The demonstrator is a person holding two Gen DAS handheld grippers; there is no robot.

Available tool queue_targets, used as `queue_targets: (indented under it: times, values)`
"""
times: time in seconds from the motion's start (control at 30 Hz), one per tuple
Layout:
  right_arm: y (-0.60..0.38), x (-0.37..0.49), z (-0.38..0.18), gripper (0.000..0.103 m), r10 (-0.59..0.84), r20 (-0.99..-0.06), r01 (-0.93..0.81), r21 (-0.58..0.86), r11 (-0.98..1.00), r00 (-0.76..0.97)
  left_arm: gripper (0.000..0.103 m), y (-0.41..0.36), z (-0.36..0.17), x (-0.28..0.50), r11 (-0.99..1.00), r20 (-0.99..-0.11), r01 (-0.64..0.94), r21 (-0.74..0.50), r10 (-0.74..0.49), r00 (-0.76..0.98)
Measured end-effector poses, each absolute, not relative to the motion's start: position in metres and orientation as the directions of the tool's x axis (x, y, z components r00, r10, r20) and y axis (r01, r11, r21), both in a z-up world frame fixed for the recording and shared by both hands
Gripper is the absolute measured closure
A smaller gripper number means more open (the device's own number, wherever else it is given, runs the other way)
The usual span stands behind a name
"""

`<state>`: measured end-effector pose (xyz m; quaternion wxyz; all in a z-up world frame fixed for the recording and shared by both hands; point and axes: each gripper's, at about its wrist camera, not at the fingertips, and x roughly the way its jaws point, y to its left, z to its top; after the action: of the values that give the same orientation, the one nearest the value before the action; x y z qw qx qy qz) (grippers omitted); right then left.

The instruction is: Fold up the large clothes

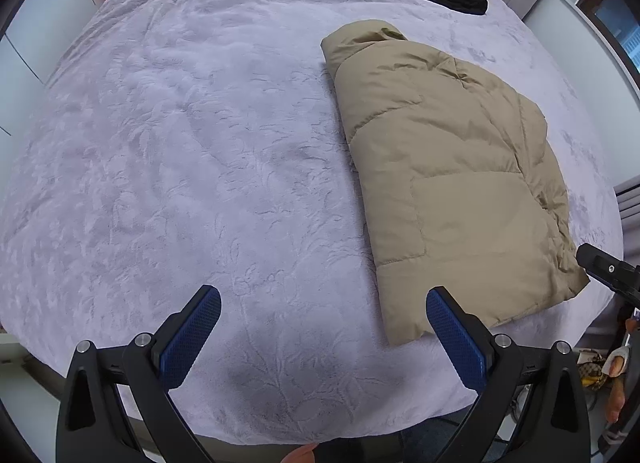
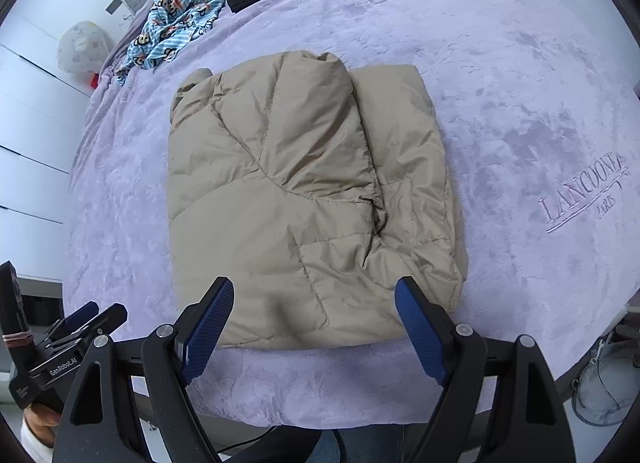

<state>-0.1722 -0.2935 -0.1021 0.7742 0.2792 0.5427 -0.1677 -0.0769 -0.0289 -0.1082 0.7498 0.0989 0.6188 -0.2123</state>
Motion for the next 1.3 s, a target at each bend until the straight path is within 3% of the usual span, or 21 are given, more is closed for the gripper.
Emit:
queue_targets:
  times: [0.03, 0.07, 0.6, 0.83, 0.93, 1.07, 1.2, 1.3]
  values:
    - [-0.298, -0.172, -0.100, 0.013, 0.031, -0.932, 0.564, 0.246, 0.789, 0.362, 0.000, -0.034, -0.109, -0.074, 0.890, -0.971, 0.441, -0.114, -0.194, 0.141]
    - [-0.303, -0.172, -0.100, 0.000, 0.028, -0.929, 0.563, 0.246, 0.789, 0.368, 0.000, -0.038, -0.110, -0.073, 0.891, -0.971, 0.440, -0.112, -0.192, 0.141]
    - [-0.398, -0.133, -0.132, 0.000, 0.183, -0.942, 0.541, 0.314, 0.780, 0.282, 0.000, -0.099, -0.129, -0.034, 0.916, -0.983, 0.388, -0.100, -0.152, 0.105]
    - [-0.422, -0.125, -0.162, 0.000, 0.290, -0.923, 0.522, 0.382, 0.762, 0.253, 0.000, -0.108, -0.151, -0.010, 0.905, -0.978, 0.396, -0.156, -0.198, 0.069]
    - [-0.426, -0.117, -0.175, 0.000, 0.364, -0.900, 0.487, 0.435, 0.757, 0.239, 0.000, -0.107, -0.168, 0.003, 0.868, -0.948, 0.394, -0.301, -0.316, -0.027]
    - [-0.429, -0.102, -0.189, 0.000, 0.410, -0.884, 0.439, 0.467, 0.768, 0.224, 0.000, -0.103, -0.187, 0.024, 0.777, -0.842, 0.332, -0.534, -0.524, -0.127]
    - [-0.435, -0.086, -0.214, 0.000, 0.447, -0.871, 0.410, 0.491, 0.768, 0.206, 0.000, -0.109, -0.216, 0.041, 0.700, -0.758, 0.293, -0.652, -0.618, -0.209]
    - [-0.446, -0.078, -0.232, 0.000, 0.585, -0.767, 0.396, 0.639, 0.659, 0.263, 0.000, -0.112, -0.235, 0.049, 0.644, -0.691, 0.251, -0.723, -0.679, -0.248]
